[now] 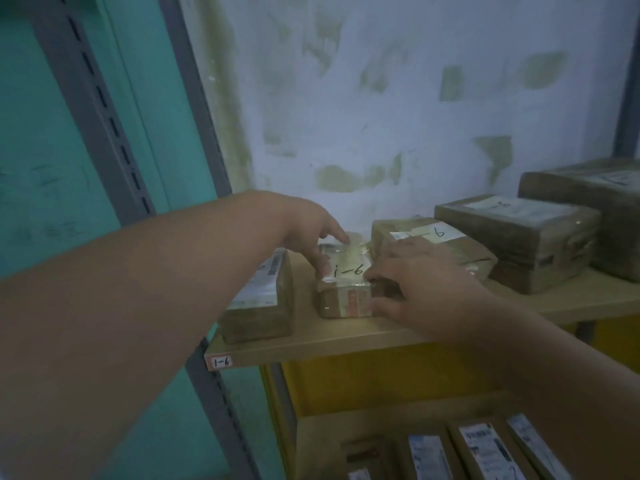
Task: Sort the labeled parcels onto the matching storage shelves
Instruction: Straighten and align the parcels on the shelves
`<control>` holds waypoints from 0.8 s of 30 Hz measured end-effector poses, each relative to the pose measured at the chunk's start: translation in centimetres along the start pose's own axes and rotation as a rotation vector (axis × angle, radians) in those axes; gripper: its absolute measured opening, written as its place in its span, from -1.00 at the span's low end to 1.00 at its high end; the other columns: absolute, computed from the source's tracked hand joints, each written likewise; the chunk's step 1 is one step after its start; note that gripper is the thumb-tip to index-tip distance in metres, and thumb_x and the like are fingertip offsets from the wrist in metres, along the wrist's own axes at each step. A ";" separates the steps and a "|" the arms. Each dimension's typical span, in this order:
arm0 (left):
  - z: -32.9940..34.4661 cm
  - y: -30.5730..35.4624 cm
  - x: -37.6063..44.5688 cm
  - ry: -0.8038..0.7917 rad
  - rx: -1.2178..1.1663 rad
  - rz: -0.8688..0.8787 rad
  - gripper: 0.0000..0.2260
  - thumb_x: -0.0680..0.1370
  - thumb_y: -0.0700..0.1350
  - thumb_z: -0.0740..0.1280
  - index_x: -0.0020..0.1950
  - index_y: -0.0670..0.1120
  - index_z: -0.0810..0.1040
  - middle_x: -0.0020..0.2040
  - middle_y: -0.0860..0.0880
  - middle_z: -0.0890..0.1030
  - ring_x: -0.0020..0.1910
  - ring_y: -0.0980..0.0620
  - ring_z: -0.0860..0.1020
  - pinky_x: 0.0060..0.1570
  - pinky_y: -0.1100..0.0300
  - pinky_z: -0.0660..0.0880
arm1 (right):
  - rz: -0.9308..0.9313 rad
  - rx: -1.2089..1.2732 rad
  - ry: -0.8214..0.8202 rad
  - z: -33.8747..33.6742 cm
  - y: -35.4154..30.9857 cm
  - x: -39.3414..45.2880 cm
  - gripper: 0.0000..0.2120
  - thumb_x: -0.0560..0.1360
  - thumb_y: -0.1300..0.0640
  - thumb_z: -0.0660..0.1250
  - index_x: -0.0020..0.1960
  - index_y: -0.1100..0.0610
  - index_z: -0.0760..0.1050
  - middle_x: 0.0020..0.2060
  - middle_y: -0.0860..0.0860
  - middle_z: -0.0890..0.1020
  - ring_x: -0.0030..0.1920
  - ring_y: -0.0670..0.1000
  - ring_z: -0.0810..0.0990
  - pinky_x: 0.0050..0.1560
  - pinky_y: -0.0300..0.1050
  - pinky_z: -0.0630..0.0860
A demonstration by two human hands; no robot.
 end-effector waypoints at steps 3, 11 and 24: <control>0.0 0.2 0.4 -0.059 0.034 0.026 -0.31 0.42 0.19 0.51 0.51 0.26 0.34 0.41 0.07 0.51 0.36 0.00 0.46 0.27 0.10 0.35 | 0.028 -0.017 0.048 0.3 -0.5 0.1 -0.65 0.48 -0.23 0.34 0.22 -0.16 0.53 0.12 -0.13 0.55 0.24 -0.05 0.37 0.23 -0.02 0.35; 0.2 -0.2 -1.4 -0.043 0.111 0.087 -0.31 0.38 0.25 0.51 0.48 0.24 0.39 0.31 0.11 0.57 0.16 0.06 0.44 0.36 0.02 0.34 | 0.059 0.014 0.131 0.4 -2.4 -0.6 -0.76 0.50 -0.13 0.40 0.14 -0.12 0.61 -0.01 -0.13 0.58 0.03 -0.15 0.31 -0.01 -0.22 0.13; 0.7 -1.2 -2.3 -0.022 0.085 0.086 -0.33 0.40 0.24 0.50 0.48 0.24 0.40 0.42 0.06 0.48 0.35 -0.03 0.46 0.41 -0.08 0.34 | 0.151 0.017 0.146 0.2 -4.2 -0.5 -0.79 0.50 -0.09 0.42 0.12 -0.10 0.61 -0.03 -0.11 0.60 0.06 -0.07 0.44 0.03 -0.19 0.21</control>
Point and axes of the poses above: each hand's wrist, its own x-axis towards the middle knuckle, its own z-axis out of the palm, y = z × x, the point moved 3 cm from there along x, towards the middle knuckle
